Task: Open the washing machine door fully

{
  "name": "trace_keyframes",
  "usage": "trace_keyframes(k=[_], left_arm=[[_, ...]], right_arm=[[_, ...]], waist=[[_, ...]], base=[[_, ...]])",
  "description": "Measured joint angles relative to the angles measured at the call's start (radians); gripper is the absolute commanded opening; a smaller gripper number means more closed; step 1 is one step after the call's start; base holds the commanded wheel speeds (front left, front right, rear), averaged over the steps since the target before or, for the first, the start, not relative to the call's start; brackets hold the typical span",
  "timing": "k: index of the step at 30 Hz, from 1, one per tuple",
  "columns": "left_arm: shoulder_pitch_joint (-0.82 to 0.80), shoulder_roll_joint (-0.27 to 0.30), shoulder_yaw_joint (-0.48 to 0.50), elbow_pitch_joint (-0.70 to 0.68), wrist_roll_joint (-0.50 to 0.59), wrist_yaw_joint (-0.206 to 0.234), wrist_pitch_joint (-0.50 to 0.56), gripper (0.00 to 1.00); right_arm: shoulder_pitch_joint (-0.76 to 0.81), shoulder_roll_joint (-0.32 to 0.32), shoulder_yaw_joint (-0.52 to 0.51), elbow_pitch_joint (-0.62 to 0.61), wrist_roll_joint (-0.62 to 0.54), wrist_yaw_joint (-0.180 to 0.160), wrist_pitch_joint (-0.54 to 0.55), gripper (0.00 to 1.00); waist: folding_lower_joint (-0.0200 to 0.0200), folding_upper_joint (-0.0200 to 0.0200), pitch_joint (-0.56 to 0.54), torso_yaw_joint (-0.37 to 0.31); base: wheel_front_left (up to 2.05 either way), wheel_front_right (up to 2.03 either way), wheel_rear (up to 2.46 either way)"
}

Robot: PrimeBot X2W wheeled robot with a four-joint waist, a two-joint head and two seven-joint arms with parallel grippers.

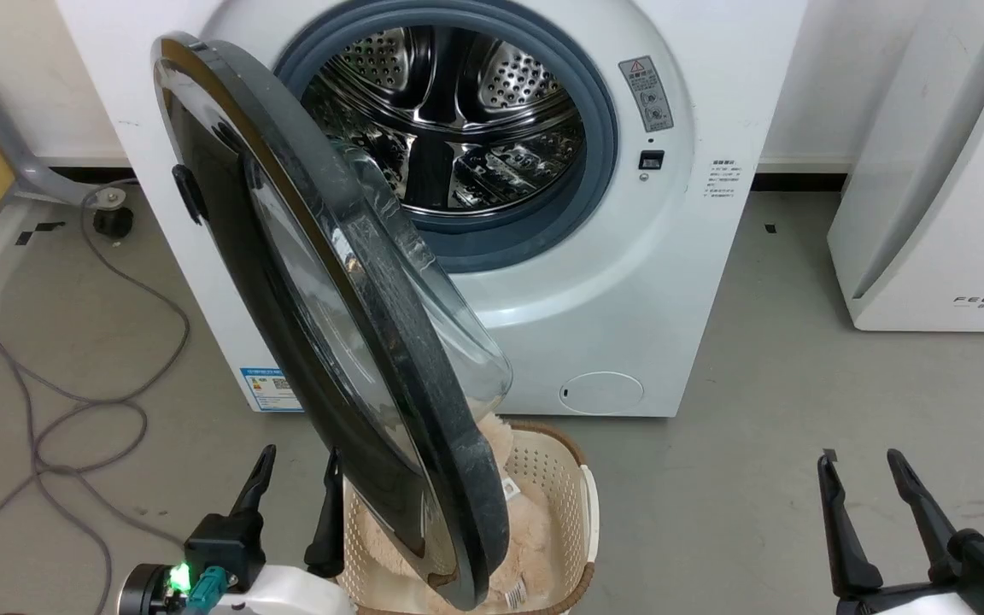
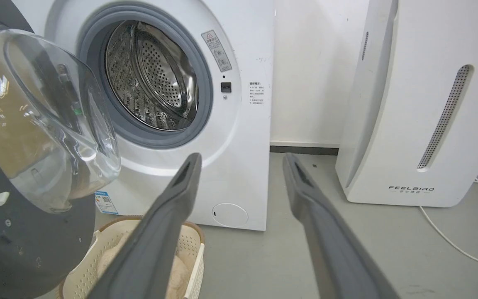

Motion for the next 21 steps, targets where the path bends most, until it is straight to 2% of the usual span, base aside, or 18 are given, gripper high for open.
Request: trace_keyframes(k=[6,8,9,21], left_arm=[[0.000,0.003,-0.009,0.007,0.000,0.000,0.000,1.00],[0.000,0.003,-0.013,0.012,-0.001,0.000,0.000,0.07],[0.000,0.003,-0.014,0.013,-0.001,0.001,0.000,0.00],[-0.001,0.005,-0.011,-0.044,-0.019,0.016,0.000,0.00]], right_arm=[[0.000,0.000,0.000,0.017,0.002,0.000,0.007,1.00],[-0.001,0.000,0.000,0.019,0.004,0.000,0.007,1.00],[-0.001,0.000,0.001,0.020,0.002,0.000,0.007,1.00],[-0.001,0.000,0.004,0.033,0.007,0.000,0.030,1.00]], waist=[[0.0000,0.0000,0.003,0.000],[0.0000,0.0000,0.004,0.001],[0.0000,0.0000,0.004,0.002],[0.0000,0.0000,0.005,0.004]], base=[[0.00,0.00,0.00],[0.00,0.00,0.00],[0.00,0.00,0.00],[0.00,0.00,0.00]])
